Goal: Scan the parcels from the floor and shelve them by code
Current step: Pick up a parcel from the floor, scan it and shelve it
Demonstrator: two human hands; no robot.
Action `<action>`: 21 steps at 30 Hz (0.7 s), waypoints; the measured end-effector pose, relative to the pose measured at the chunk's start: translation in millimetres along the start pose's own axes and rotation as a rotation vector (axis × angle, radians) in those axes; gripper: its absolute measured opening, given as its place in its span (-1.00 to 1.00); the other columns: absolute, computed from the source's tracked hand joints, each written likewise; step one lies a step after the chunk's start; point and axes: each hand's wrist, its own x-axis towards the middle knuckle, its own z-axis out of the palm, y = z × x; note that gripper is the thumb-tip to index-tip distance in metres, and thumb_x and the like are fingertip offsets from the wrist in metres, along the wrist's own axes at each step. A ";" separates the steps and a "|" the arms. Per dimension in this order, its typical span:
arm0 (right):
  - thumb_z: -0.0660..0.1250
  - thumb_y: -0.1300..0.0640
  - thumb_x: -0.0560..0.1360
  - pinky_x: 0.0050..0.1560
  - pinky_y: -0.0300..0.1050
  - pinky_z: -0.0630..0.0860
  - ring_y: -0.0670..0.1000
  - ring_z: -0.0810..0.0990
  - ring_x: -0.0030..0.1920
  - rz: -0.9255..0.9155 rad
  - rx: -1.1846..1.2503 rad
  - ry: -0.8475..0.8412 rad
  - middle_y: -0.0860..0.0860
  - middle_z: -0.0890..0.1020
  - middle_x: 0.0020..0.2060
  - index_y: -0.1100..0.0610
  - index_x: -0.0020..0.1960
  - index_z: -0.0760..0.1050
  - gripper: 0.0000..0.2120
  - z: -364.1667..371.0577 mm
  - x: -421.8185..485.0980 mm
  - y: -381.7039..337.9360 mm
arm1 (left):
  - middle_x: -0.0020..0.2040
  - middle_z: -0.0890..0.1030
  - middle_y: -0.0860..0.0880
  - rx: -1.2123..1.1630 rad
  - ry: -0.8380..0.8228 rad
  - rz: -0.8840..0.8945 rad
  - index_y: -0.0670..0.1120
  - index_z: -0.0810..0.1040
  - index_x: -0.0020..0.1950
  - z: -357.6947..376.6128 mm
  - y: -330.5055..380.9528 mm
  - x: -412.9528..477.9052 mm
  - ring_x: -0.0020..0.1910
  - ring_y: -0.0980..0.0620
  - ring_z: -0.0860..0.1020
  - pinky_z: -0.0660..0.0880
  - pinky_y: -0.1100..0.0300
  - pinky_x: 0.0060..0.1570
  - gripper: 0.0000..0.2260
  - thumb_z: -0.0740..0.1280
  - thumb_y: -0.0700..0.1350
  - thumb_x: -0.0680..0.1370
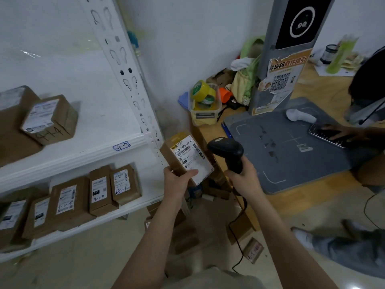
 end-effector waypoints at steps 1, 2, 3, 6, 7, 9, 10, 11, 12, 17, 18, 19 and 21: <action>0.37 0.35 0.49 -0.23 -0.24 0.46 -0.04 0.58 -0.14 -0.011 0.015 -0.031 -0.09 0.58 -0.08 -0.07 0.24 0.40 -0.55 4.6 -3.2 -7.3 | 0.37 0.51 -0.10 0.010 0.001 0.006 -0.08 0.27 0.44 -0.5 0.3 -0.6 0.32 -0.13 0.52 0.51 -0.10 0.30 -0.33 0.55 -0.22 0.44; 0.37 0.34 0.49 -0.28 -0.29 0.45 -0.06 0.58 -0.17 -0.020 0.029 -0.059 -0.09 0.59 -0.12 -0.08 0.20 0.41 -0.57 9.6 -5.5 -11.0 | 0.35 0.50 -0.09 0.022 0.002 0.011 -0.08 0.26 0.44 -1.5 1.0 -1.8 0.32 -0.12 0.51 0.51 -0.07 0.29 -0.32 0.55 -0.21 0.44; 0.37 0.33 0.49 -0.31 -0.34 0.45 -0.09 0.58 -0.19 -0.032 0.046 -0.084 -0.09 0.60 -0.15 -0.07 0.17 0.43 -0.61 14.3 -9.0 -15.1 | 0.34 0.50 -0.09 0.028 0.002 0.018 -0.08 0.26 0.44 -3.1 1.6 -2.7 0.31 -0.12 0.51 0.52 -0.03 0.28 -0.32 0.55 -0.21 0.44; 0.40 0.30 0.48 -0.24 -0.34 0.47 -0.16 0.59 -0.18 -0.069 0.050 -0.145 -0.11 0.62 -0.14 -0.05 0.10 0.49 -0.68 28.0 -17.3 -19.7 | 0.31 0.51 -0.12 0.009 -0.008 0.035 -0.08 0.26 0.42 -9.8 -0.1 -4.0 0.27 -0.14 0.54 0.55 -0.06 0.25 -0.34 0.54 -0.23 0.44; 0.41 0.29 0.48 -0.22 -0.34 0.47 -0.18 0.59 -0.17 -0.076 0.040 -0.153 -0.12 0.62 -0.13 -0.09 0.06 0.49 -0.68 31.4 -19.7 -21.4 | 0.30 0.51 -0.14 0.010 -0.011 0.039 -0.08 0.26 0.40 -12.0 -0.7 -4.7 0.26 -0.15 0.54 0.55 -0.09 0.25 -0.36 0.53 -0.23 0.45; 0.42 0.29 0.48 -0.21 -0.37 0.49 -0.23 0.60 -0.14 -0.088 0.023 -0.154 -0.13 0.62 -0.15 -0.11 0.00 0.48 -0.69 36.5 -24.6 -23.4 | 0.29 0.51 -0.15 0.018 -0.015 0.041 -0.07 0.27 0.38 -15.4 -2.3 -6.1 0.25 -0.16 0.55 0.55 -0.11 0.25 -0.39 0.53 -0.23 0.45; 0.42 0.30 0.47 -0.22 -0.38 0.49 -0.24 0.59 -0.16 -0.092 0.025 -0.150 -0.11 0.61 -0.18 -0.08 -0.03 0.48 -0.71 38.1 -26.4 -23.5 | 0.29 0.51 -0.15 0.018 -0.016 0.040 -0.07 0.27 0.39 -16.5 -3.1 -6.6 0.26 -0.17 0.55 0.55 -0.13 0.25 -0.39 0.53 -0.23 0.46; 0.42 0.30 0.48 -0.24 -0.38 0.48 -0.24 0.59 -0.20 -0.095 0.027 -0.145 -0.10 0.60 -0.22 -0.04 -0.05 0.49 -0.74 39.1 -28.4 -23.8 | 0.30 0.51 -0.15 0.016 -0.017 0.038 -0.08 0.27 0.40 -17.5 -4.1 -7.1 0.27 -0.18 0.54 0.55 -0.14 0.25 -0.38 0.52 -0.23 0.46; 0.42 0.30 0.48 -0.25 -0.39 0.48 -0.23 0.58 -0.24 -0.098 0.026 -0.139 -0.09 0.60 -0.25 -0.01 -0.06 0.49 -0.77 40.0 -29.6 -22.9 | 0.31 0.50 -0.16 0.015 -0.020 0.037 -0.09 0.27 0.42 -18.3 -4.9 -8.2 0.28 -0.18 0.53 0.55 -0.15 0.25 -0.37 0.52 -0.24 0.46; 0.43 0.25 0.49 -0.30 -0.42 0.45 -0.23 0.59 -0.27 -0.093 0.005 -0.128 -0.08 0.61 -0.28 0.00 -0.08 0.51 -0.82 43.9 -34.2 -22.4 | 0.30 0.49 -0.14 0.028 -0.034 0.050 -0.09 0.25 0.44 -20.5 -9.3 -13.0 0.27 -0.17 0.53 0.54 -0.14 0.26 -0.34 0.53 -0.21 0.46; 0.43 0.24 0.49 -0.29 -0.42 0.45 -0.23 0.59 -0.25 -0.093 -0.004 -0.132 -0.07 0.62 -0.27 0.00 -0.08 0.51 -0.83 44.9 -35.0 -21.9 | 0.30 0.50 -0.13 0.032 -0.036 0.050 -0.08 0.25 0.44 -20.4 -9.6 -13.8 0.27 -0.17 0.53 0.53 -0.15 0.27 -0.34 0.53 -0.21 0.45; 0.43 0.23 0.49 -0.28 -0.41 0.47 -0.22 0.60 -0.23 -0.093 -0.013 -0.132 -0.07 0.63 -0.26 0.00 -0.08 0.52 -0.84 45.6 -36.1 -21.7 | 0.30 0.50 -0.12 0.035 -0.038 0.048 -0.07 0.25 0.44 -19.9 -9.8 -14.3 0.27 -0.17 0.52 0.52 -0.15 0.28 -0.33 0.54 -0.20 0.45; 0.44 0.22 0.49 -0.26 -0.40 0.50 -0.23 0.61 -0.20 -0.091 -0.025 -0.127 -0.07 0.64 -0.24 -0.02 -0.08 0.52 -0.83 46.8 -38.0 -21.5 | 0.28 0.50 -0.09 0.043 -0.043 0.046 -0.07 0.25 0.43 -19.8 -10.7 -15.5 0.28 -0.16 0.52 0.50 -0.16 0.30 -0.32 0.55 -0.20 0.43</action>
